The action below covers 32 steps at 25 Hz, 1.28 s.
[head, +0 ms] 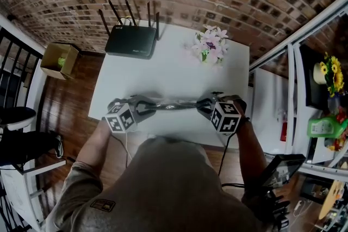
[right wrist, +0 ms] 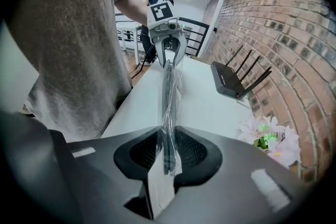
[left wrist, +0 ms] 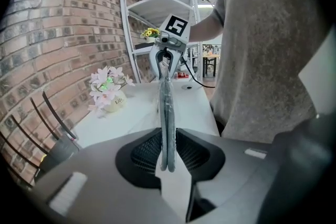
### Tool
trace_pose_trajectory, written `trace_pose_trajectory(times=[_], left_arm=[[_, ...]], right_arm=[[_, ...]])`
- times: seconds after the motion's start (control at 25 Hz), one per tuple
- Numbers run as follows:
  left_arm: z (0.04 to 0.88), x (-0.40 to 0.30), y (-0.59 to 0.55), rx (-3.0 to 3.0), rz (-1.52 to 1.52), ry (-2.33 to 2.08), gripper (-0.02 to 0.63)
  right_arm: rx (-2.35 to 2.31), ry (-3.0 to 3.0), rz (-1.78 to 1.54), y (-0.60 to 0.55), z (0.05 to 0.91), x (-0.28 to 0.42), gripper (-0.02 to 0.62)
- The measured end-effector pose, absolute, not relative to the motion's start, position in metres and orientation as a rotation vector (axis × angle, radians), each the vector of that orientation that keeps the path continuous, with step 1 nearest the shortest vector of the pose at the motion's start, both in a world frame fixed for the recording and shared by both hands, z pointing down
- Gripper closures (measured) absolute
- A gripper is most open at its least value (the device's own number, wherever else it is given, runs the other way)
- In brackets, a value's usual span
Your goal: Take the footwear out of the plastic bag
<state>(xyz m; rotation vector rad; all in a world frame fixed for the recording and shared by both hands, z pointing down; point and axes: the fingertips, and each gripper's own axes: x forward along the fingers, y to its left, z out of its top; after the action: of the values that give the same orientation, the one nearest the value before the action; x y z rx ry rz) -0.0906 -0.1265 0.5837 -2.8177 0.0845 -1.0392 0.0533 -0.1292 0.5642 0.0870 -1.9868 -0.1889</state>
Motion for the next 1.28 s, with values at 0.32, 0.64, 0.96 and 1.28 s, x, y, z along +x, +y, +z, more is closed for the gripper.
trace_pose_trajectory(times=[0.32,0.64,0.96,1.28], left_arm=[[0.579,-0.104,-0.129,-2.846,-1.011,0.124,0.520],[0.584,-0.110,-0.125,-2.853,-1.044,0.119,0.515],[0.608,-0.104,-0.117,-2.847,-1.125,0.059,0.500],[0.616,-0.093,-0.116,-2.823,-1.148,0.023,0.492]], right_arm=[[0.134,-1.973,-0.151,-0.132,0.568,0.073,0.515],[0.155,-1.971,-0.146,-0.132,0.569,0.071,0.532],[0.147,-1.968,-0.135,-0.127,0.571,0.067,0.535],[0.146,-1.965,-0.141,-0.124,0.572,0.066,0.537]])
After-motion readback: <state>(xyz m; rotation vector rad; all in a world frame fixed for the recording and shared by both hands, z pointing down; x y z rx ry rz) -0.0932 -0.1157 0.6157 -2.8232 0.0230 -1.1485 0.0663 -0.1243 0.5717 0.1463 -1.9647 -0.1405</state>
